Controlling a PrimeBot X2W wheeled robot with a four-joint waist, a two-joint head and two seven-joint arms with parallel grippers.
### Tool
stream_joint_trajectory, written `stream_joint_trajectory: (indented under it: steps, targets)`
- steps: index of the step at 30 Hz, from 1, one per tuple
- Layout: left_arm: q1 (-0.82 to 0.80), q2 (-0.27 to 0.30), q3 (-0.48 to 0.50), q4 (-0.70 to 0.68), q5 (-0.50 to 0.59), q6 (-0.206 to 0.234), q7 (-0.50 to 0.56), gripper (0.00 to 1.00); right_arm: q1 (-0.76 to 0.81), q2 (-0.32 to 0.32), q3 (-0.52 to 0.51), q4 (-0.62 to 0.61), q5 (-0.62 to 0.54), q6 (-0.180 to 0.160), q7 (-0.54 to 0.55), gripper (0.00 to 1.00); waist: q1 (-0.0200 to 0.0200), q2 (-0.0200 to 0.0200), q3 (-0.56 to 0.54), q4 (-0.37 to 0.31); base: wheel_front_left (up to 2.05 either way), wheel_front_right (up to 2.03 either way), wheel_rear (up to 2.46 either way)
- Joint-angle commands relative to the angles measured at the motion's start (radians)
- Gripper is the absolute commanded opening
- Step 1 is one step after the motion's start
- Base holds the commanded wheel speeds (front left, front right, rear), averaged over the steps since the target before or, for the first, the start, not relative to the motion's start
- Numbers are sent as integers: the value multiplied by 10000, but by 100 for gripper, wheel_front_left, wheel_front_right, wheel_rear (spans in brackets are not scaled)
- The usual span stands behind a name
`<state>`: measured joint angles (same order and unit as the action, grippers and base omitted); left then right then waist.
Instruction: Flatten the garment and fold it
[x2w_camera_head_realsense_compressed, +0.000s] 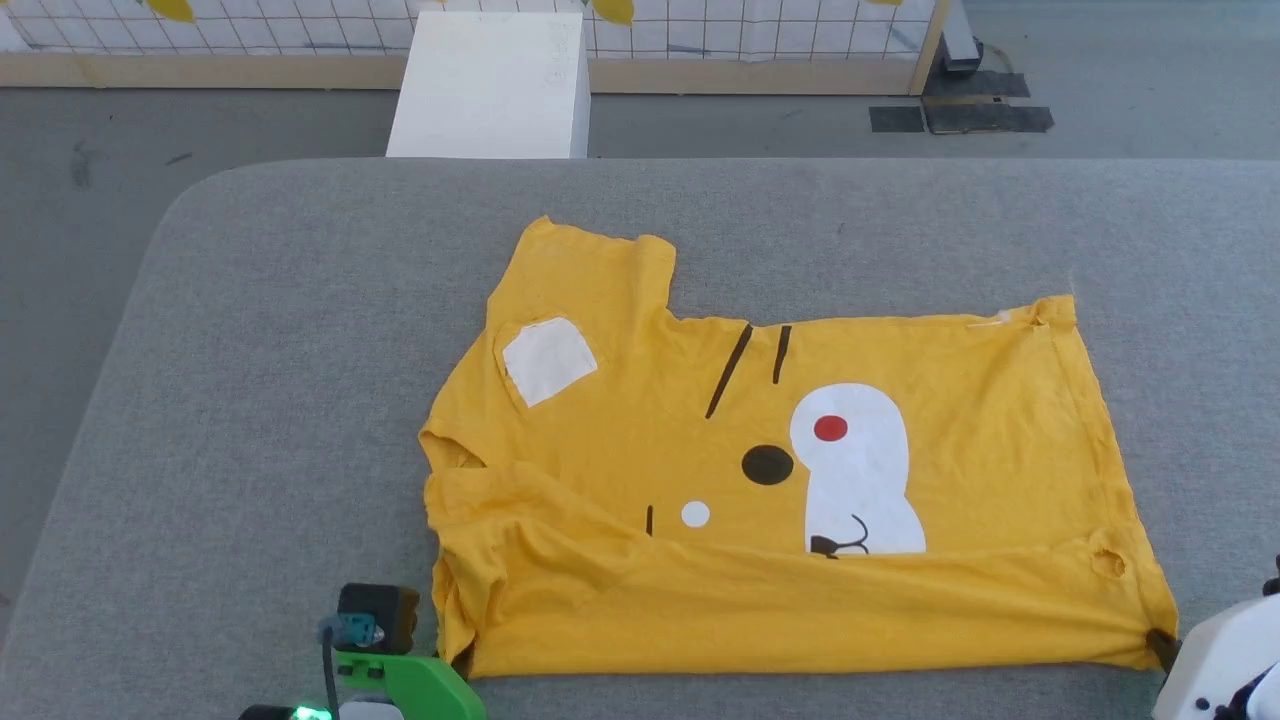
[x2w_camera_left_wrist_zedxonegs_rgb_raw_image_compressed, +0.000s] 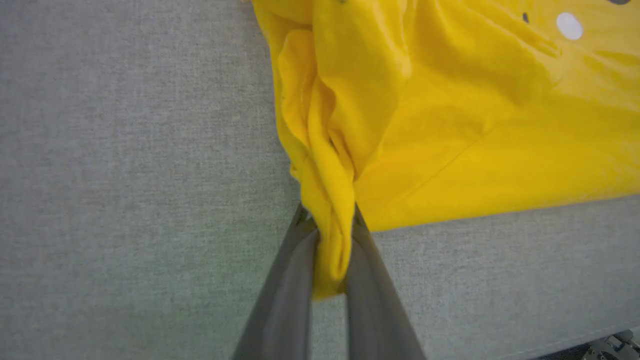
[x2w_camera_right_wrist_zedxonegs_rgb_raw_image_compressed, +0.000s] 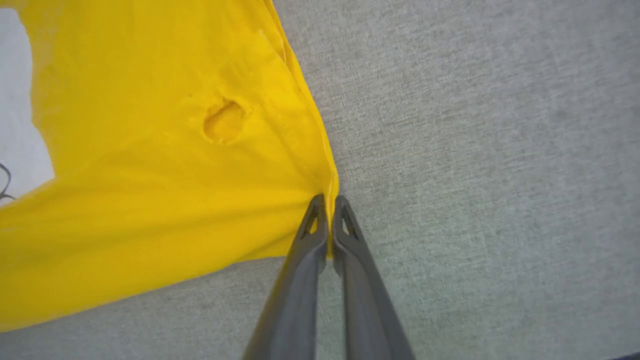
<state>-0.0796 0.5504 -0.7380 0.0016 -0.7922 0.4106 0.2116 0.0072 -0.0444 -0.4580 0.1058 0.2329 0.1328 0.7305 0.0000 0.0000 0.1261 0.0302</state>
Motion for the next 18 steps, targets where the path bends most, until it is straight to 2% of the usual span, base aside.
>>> stream_joint_trajectory:
  steps: [1, 4, 5, 7, 8, 9, 10, 11, 18]
  targets:
    - [70, 32, 7, 170, -84, -39, 45, 0, 135, -59, -60, 208, 97, -21, -145, 0, 0, 0, 12, 12, 0, 0, 0]
    - [-20, -118, -6, 485, -155, -169, -16, 0, 175, -59, 37, 815, 259, -21, -555, 0, 0, 0, -1, 5, 0, 0, 0]
    - [-36, -168, 11, 605, -199, -197, -38, 47, 187, -59, 99, 1027, 350, -21, -726, 0, 0, 0, -22, -7, 0, 0, 0]
    - [-52, -217, 19, 738, -255, -278, -80, 47, 199, -58, 209, 1255, 508, -21, -1145, 4, 0, 0, -72, -45, 0, 0, 0]
    - [-47, -225, 56, 748, -284, -312, -150, 100, 212, -58, 279, 1356, 653, -21, -1396, 33, 0, 0, -109, -68, 0, 0, 0]
    - [-41, -212, 102, 725, -285, -345, -261, 100, 241, -58, 355, 1401, 760, -21, -1672, 53, 0, 0, -136, -86, 0, 0, 0]
    - [-29, -204, 184, 698, -289, -334, -400, 100, 274, -58, 426, 1398, 834, -21, -1915, 96, 0, 0, -163, -103, 0, 0, 0]
    - [-15, -173, 268, 646, -270, -330, -567, 100, 330, -58, 515, 1370, 960, -21, -2208, 100, 0, 0, -198, -124, 0, 0, 0]
    - [-90, 258, 796, -106, 256, -216, -1819, 100, 750, -58, 1303, 169, 982, -21, -4417, 100, 0, 0, -266, -368, 0, 0, 0]
